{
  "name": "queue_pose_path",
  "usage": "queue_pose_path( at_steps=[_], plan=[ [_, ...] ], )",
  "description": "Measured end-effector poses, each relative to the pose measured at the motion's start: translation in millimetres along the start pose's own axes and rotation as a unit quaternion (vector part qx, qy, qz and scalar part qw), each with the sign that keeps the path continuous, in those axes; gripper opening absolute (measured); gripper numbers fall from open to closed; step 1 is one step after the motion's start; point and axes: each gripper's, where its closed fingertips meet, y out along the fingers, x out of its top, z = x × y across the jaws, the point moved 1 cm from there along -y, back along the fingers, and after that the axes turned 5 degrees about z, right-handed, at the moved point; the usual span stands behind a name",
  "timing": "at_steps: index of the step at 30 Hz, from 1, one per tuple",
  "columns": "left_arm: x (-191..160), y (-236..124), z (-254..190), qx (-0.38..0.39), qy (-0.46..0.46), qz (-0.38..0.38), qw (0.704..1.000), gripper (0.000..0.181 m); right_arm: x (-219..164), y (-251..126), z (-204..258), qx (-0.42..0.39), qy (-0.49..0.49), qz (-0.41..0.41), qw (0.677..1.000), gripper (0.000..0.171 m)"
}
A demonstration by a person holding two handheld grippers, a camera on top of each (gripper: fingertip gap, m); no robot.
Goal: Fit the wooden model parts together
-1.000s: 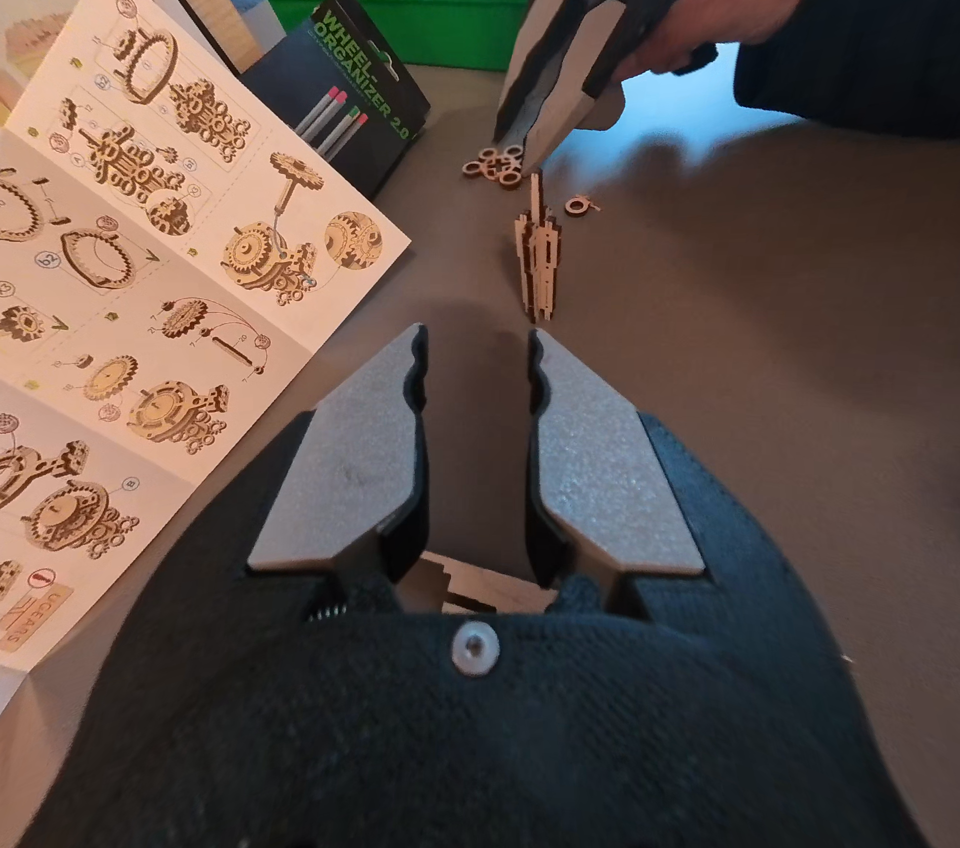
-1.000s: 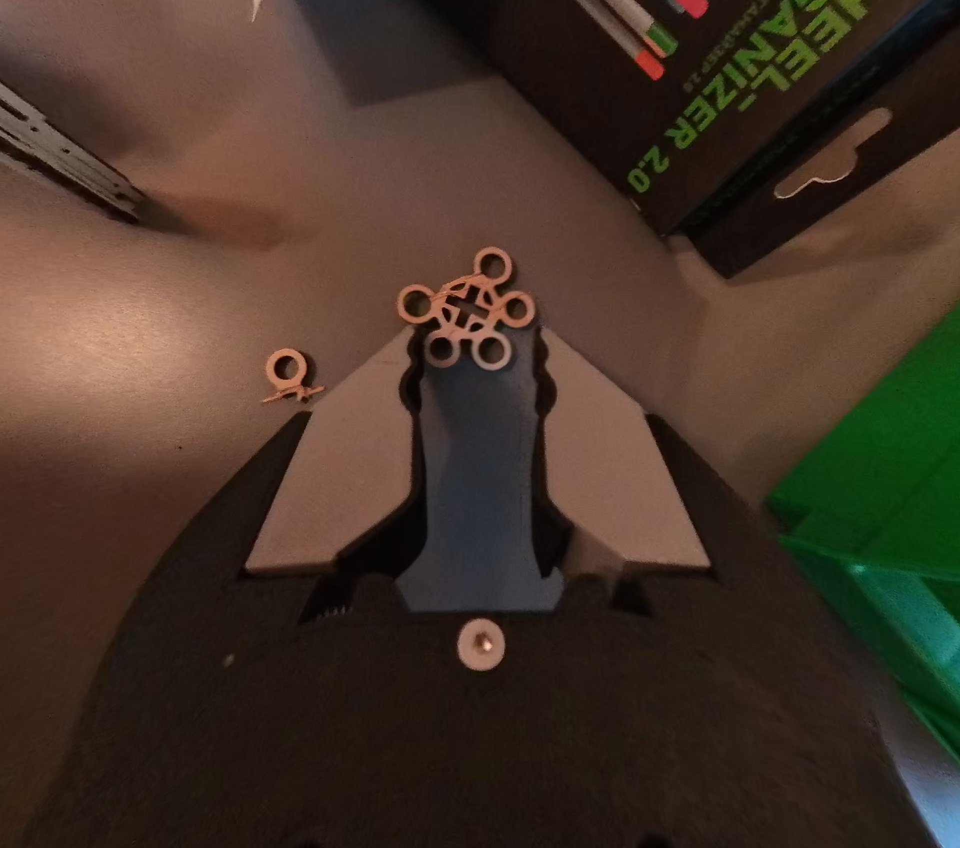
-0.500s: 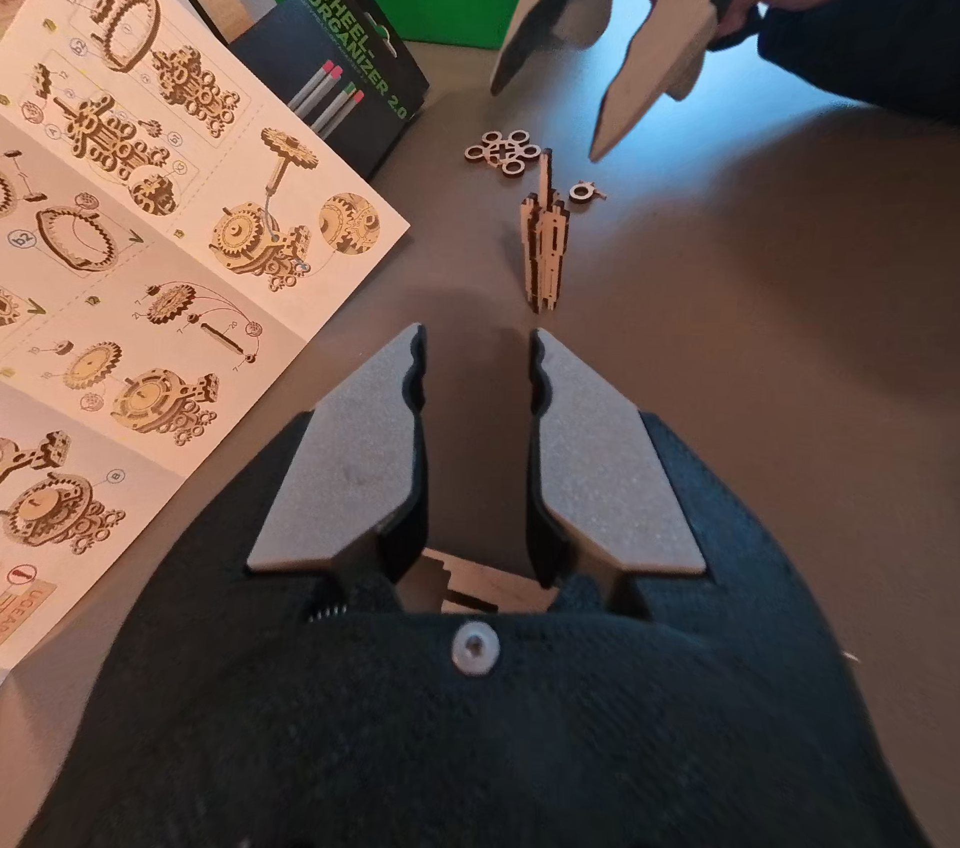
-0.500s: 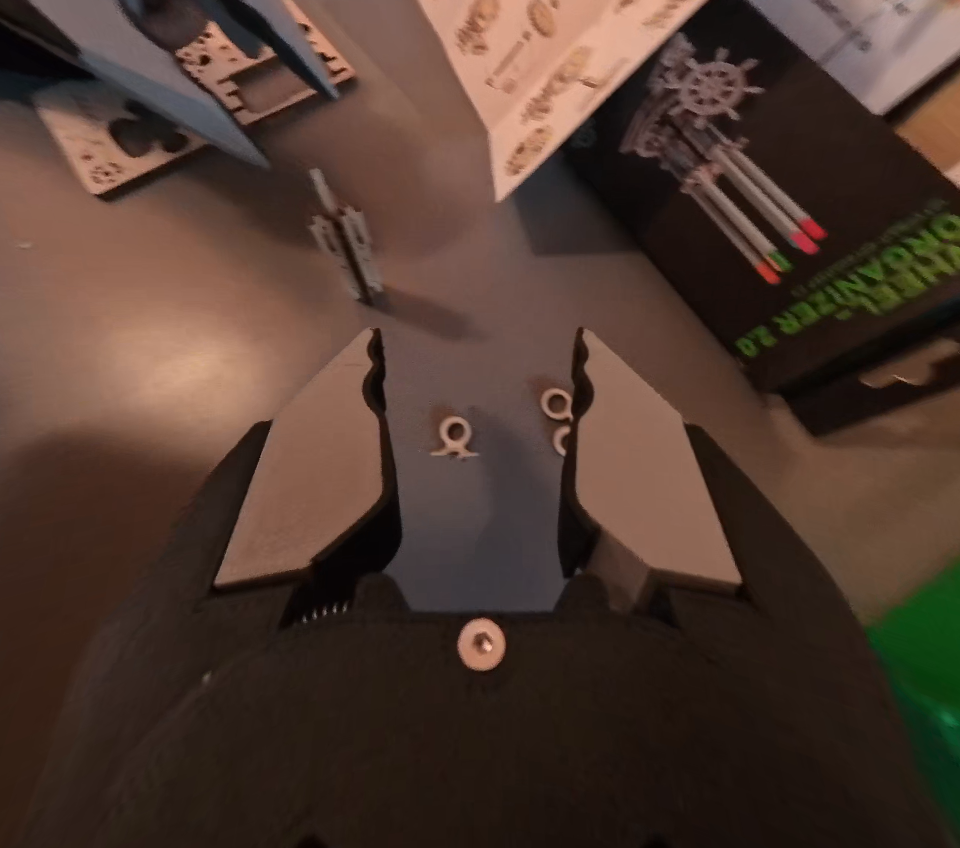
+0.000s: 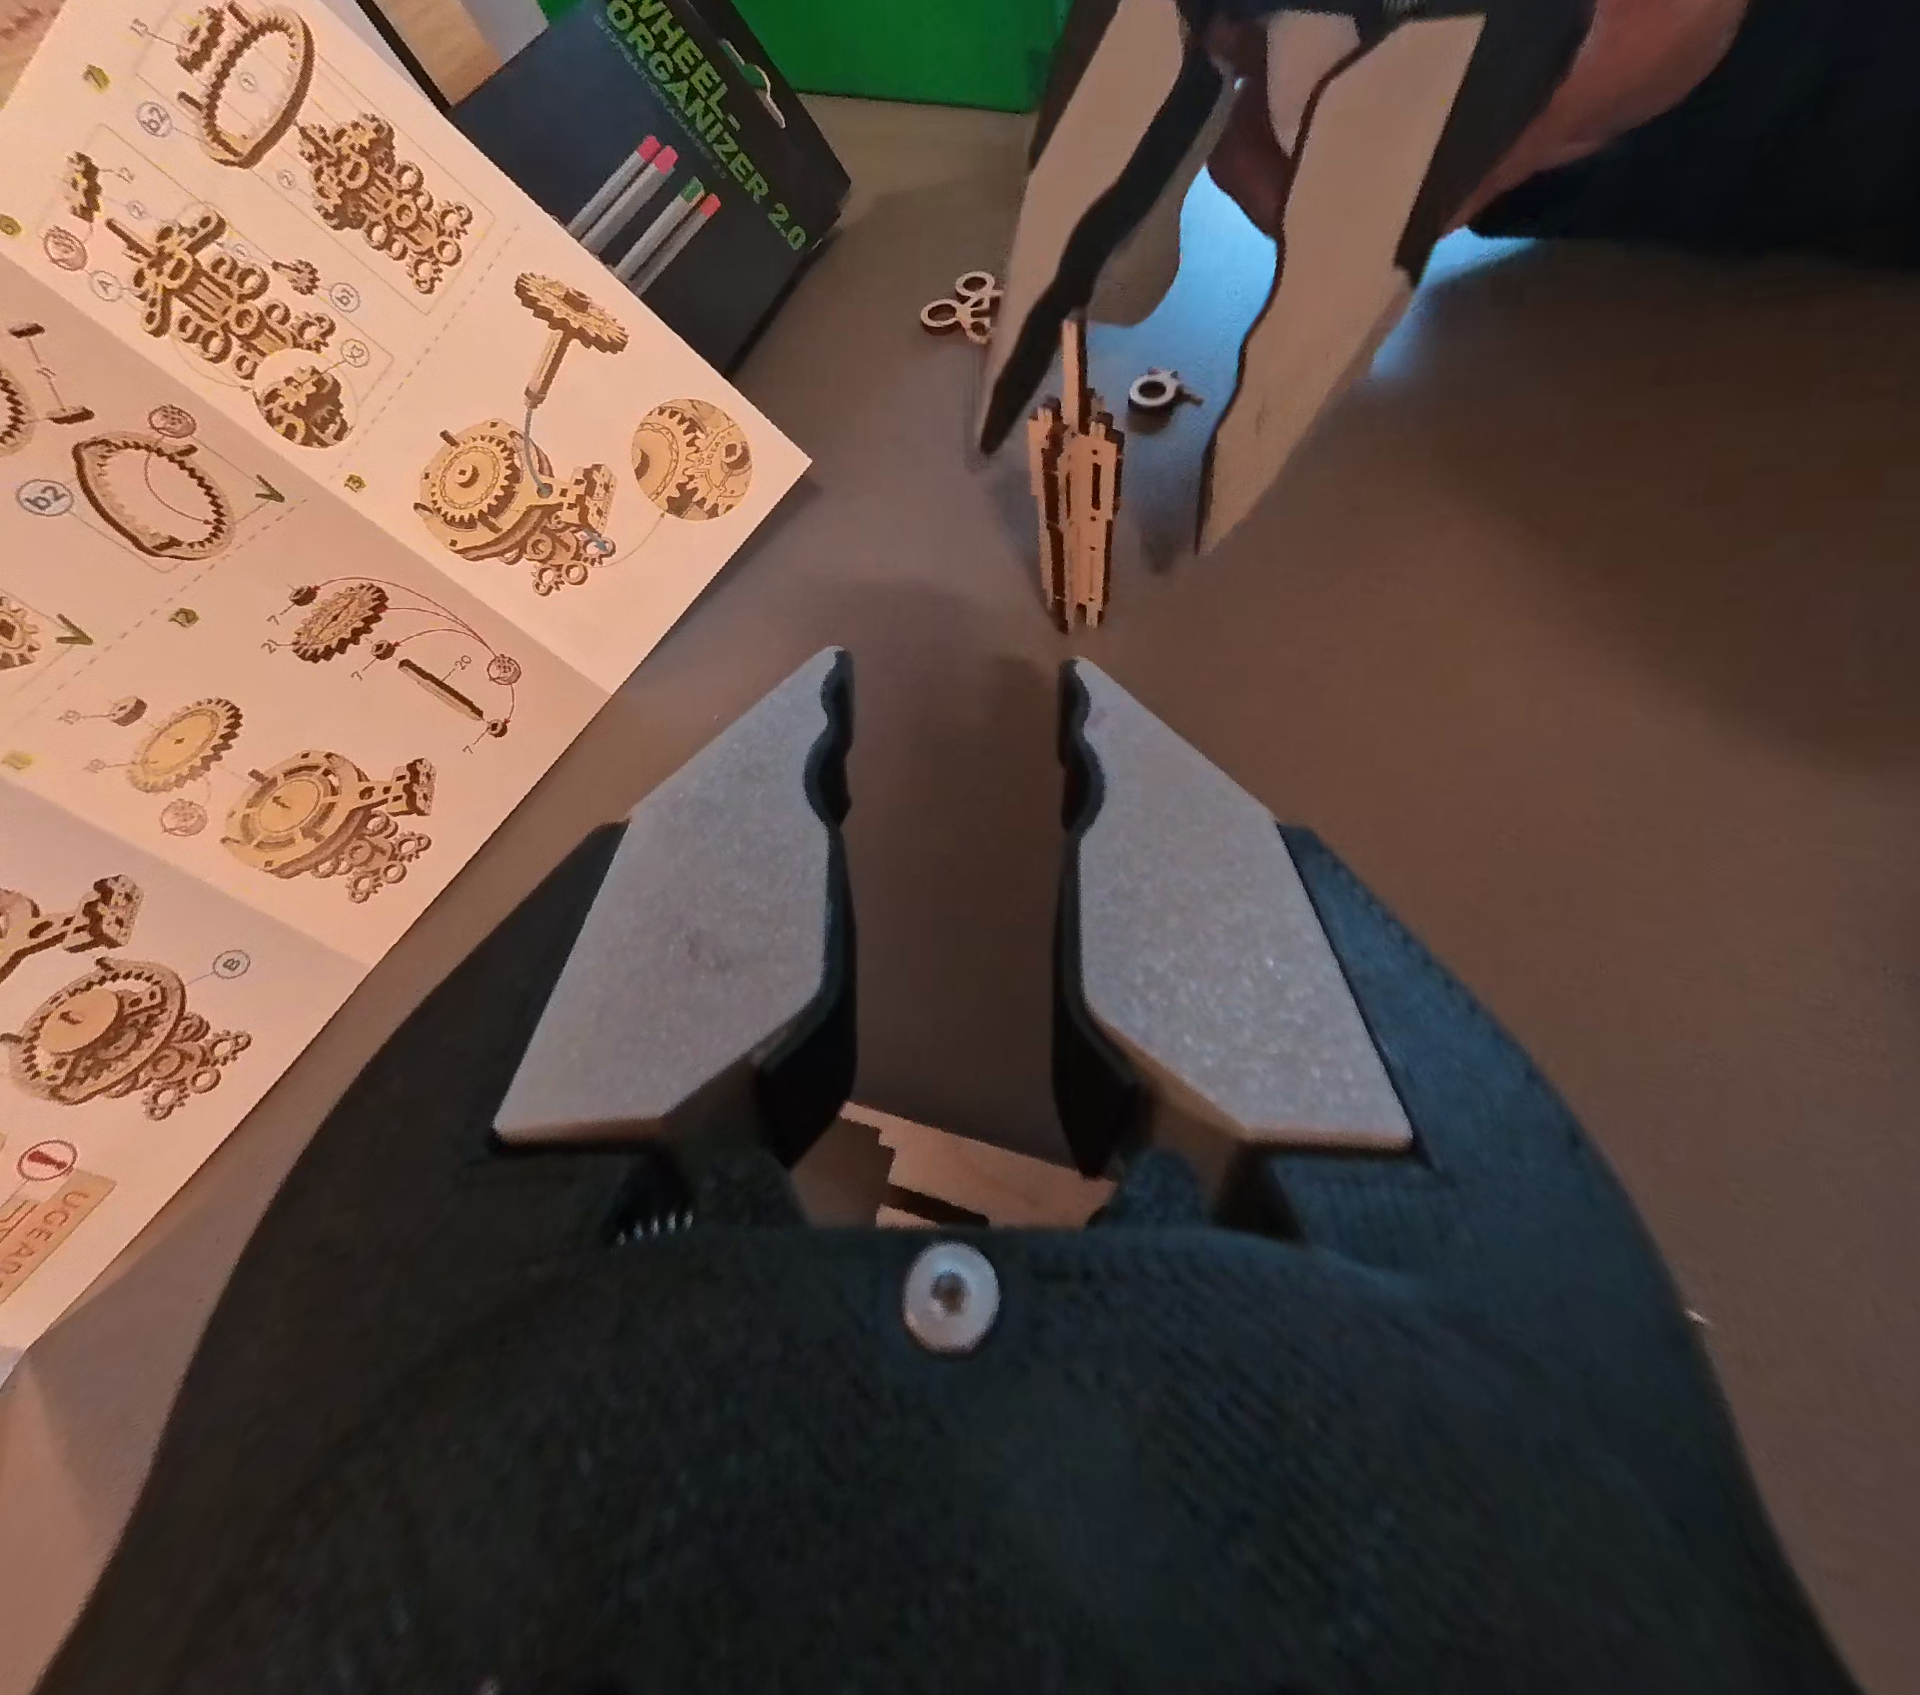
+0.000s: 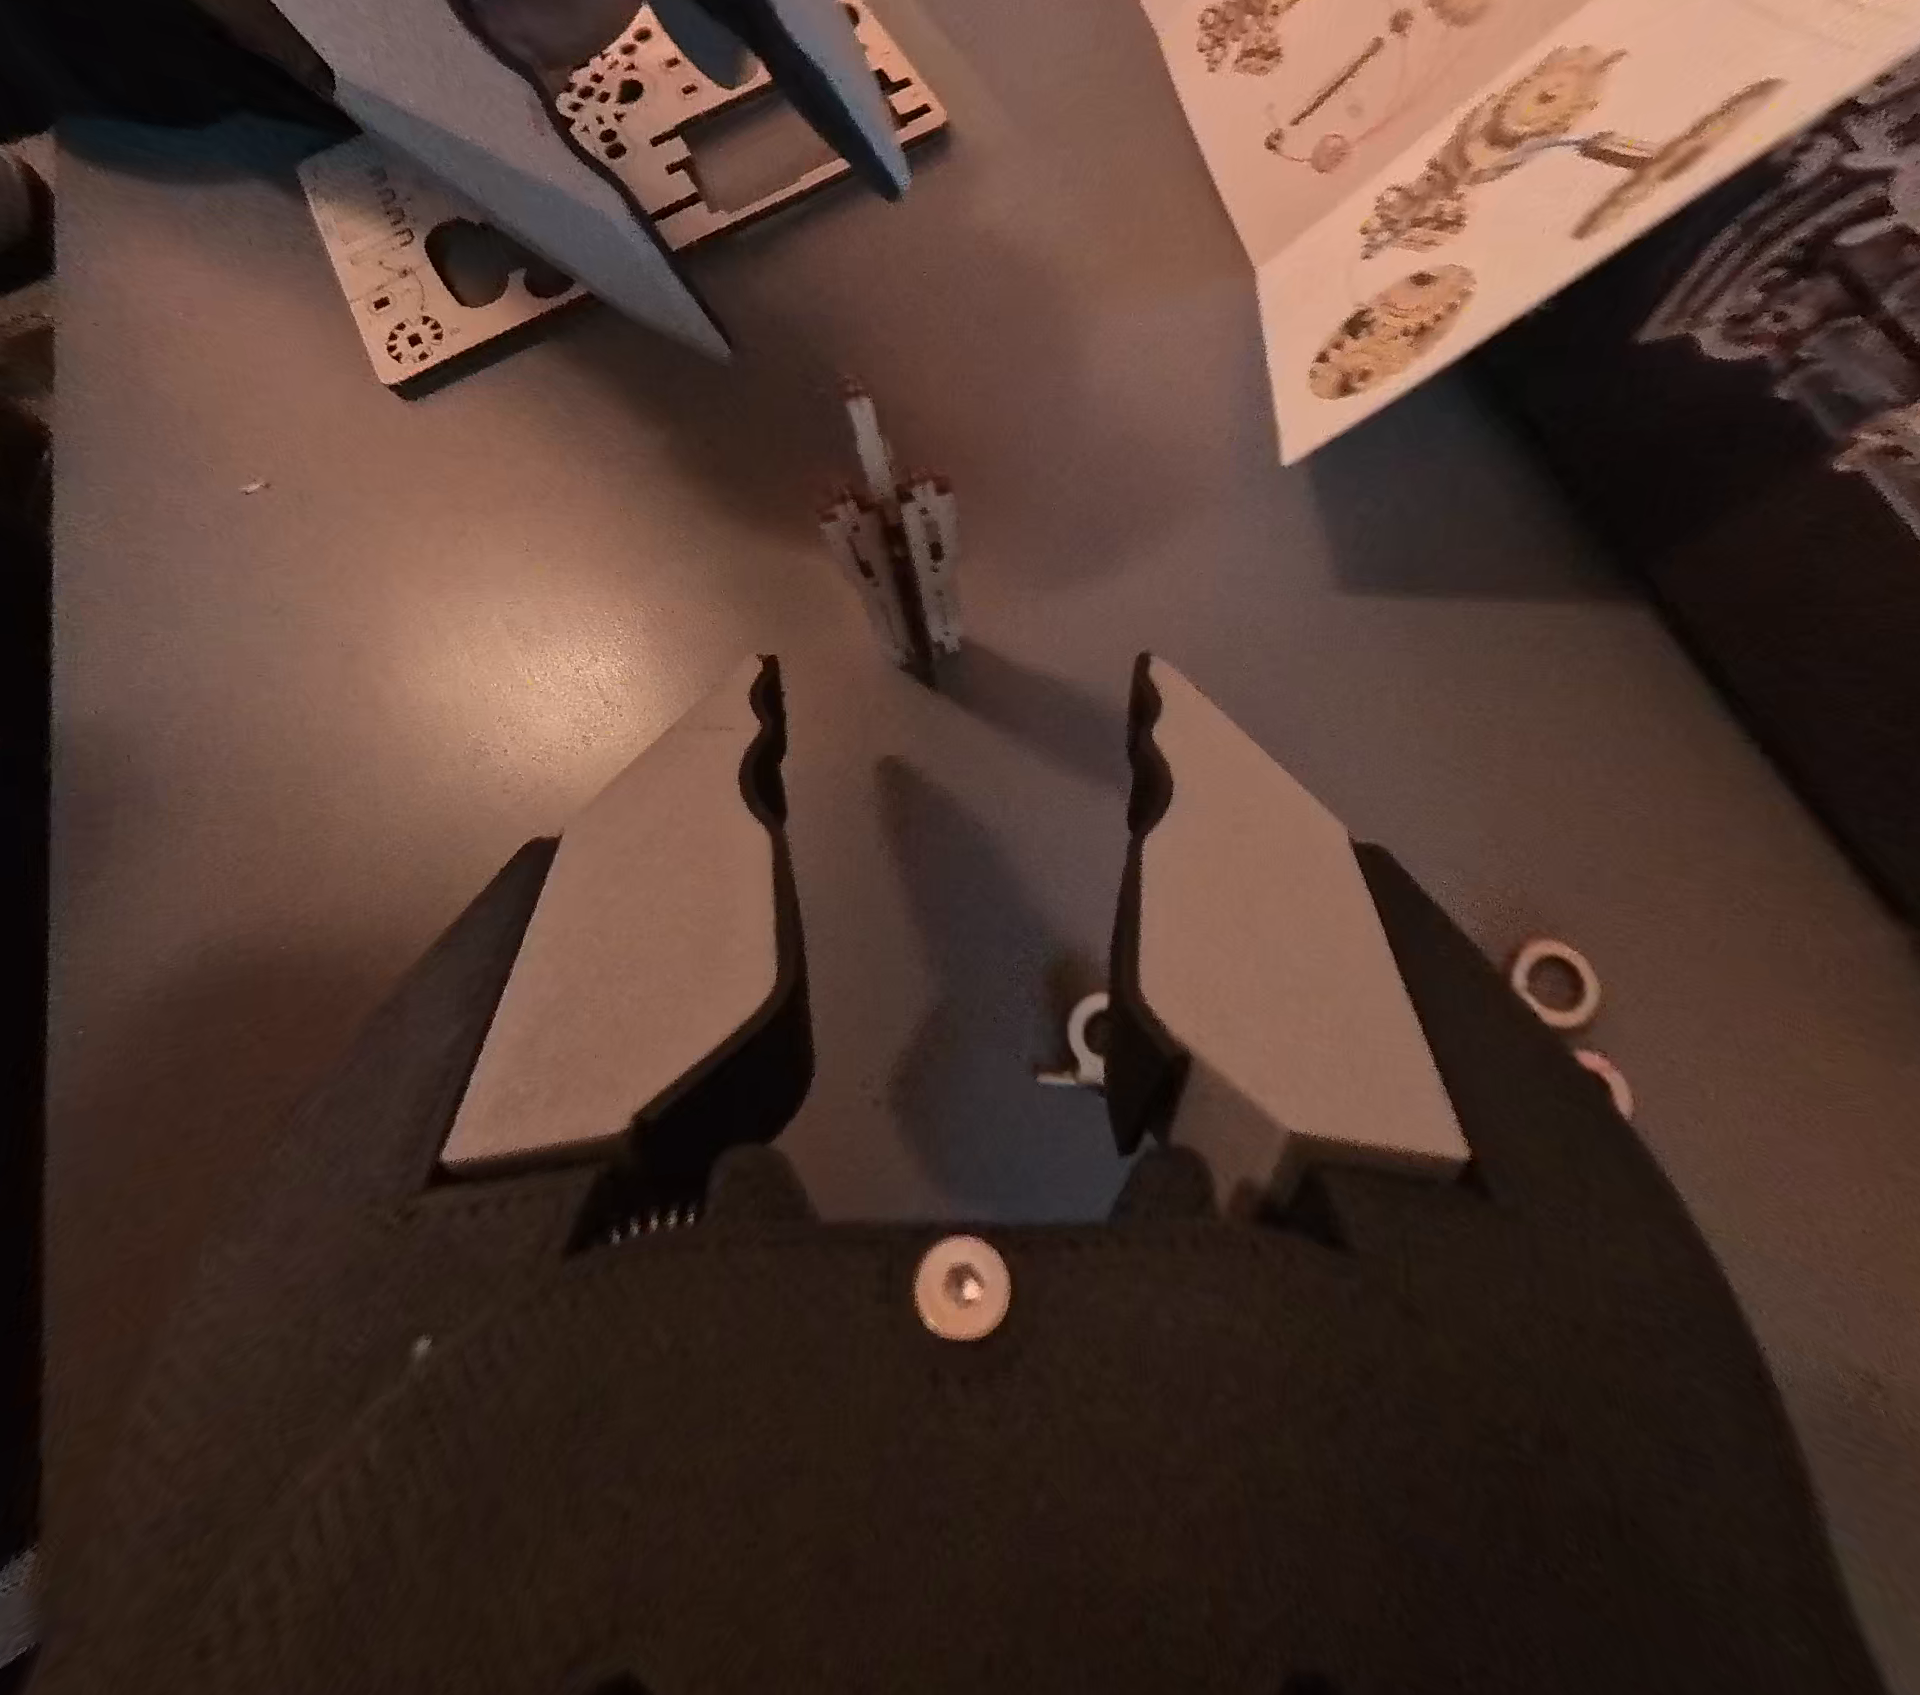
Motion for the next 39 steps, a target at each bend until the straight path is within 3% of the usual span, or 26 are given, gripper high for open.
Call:
queue_pose_path(
  at_steps=[9, 13, 15, 18, 21, 24, 27, 30, 35, 39],
  plan=[
    [0.0, 1.0, -1.6, -0.003, 0.000, 0.000, 1.000, 0.037, 7.3, 16.8, 5.3, 0.004, 0.013, 0.001, 1.000, 0.050],
    [5.4, 0.3, -3.4, -0.009, -0.007, -0.013, 1.000, 0.036, 5.5, 19.4, 8.8, 0.001, -0.006, 0.015, 1.000, 0.015],
    [11.1, -1.6, -4.8, -0.013, -0.010, -0.028, 0.999, 0.034, 5.9, 20.5, 8.8, -0.010, -0.017, 0.022, 1.000, 0.015],
    [20.6, -6.4, -10.2, -0.026, -0.005, -0.053, 0.998, 0.027, 6.7, 19.8, 5.0, -0.048, -0.049, 0.039, 0.997, 0.015],
    [28.8, -10.0, -13.7, -0.030, 0.001, -0.074, 0.997, 0.025, 8.4, 15.2, -8.3, -0.137, -0.112, 0.063, 0.982, 0.015],
    [32.7, -9.2, -21.0, -0.062, -0.023, -0.079, 0.995, 0.029, 15.8, 3.5, -27.3, -0.281, -0.223, 0.097, 0.929, 0.015],
    [33.6, -7.4, -24.8, -0.114, -0.093, -0.073, 0.986, 0.033, 31.5, -7.6, -31.8, -0.400, -0.352, 0.105, 0.840, 0.015],
    [33.5, -10.5, -25.0, -0.191, -0.196, -0.072, 0.959, 0.038, 38.8, -12.9, -29.2, -0.470, -0.439, 0.100, 0.759, 0.015],
    [31.7, -10.7, -27.6, -0.275, -0.288, -0.062, 0.915, 0.041, 58.2, -17.1, -13.5, -0.530, -0.508, 0.061, 0.676, 0.015],
    [32.0, -9.9, -33.4, -0.284, -0.284, -0.055, 0.914, 0.040, 71.3, -22.8, -4.6, -0.553, -0.519, 0.034, 0.651, 0.015]
  ],
)
